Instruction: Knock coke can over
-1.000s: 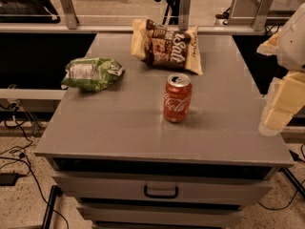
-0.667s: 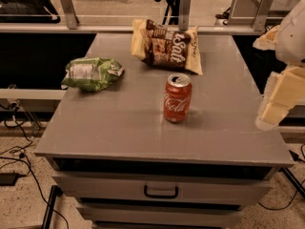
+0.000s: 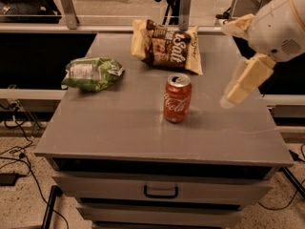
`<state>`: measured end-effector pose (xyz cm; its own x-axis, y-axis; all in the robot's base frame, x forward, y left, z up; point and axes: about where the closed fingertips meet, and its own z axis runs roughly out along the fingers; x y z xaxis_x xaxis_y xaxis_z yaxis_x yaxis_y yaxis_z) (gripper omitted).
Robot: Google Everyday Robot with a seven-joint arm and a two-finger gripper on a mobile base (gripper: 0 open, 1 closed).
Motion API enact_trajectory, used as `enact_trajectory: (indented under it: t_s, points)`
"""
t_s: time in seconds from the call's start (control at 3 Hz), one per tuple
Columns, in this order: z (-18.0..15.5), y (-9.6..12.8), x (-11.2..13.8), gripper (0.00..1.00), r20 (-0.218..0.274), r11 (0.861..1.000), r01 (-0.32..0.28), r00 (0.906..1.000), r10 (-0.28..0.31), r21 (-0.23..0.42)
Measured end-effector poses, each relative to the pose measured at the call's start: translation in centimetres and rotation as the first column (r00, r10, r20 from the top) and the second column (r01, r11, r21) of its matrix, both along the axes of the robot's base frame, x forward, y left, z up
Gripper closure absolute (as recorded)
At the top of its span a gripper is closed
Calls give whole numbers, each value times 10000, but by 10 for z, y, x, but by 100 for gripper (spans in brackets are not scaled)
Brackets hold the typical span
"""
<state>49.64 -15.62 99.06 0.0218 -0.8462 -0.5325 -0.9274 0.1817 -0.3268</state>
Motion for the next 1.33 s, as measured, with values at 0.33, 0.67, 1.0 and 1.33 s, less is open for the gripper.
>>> enact_trajectory:
  t_s: [0.33,0.67,1.0,1.33]
  points:
    - [-3,37,13,0,197,9837,-870,9962,849,1572]
    - [-1,44,12,0,200,9791,-998,9950,978,1773]
    - [-9,47,13,0,93,9605,-1228,9922,1244,2497]
    - [-33,52,21,0,94,8955,-1507,9868,1617,4187]
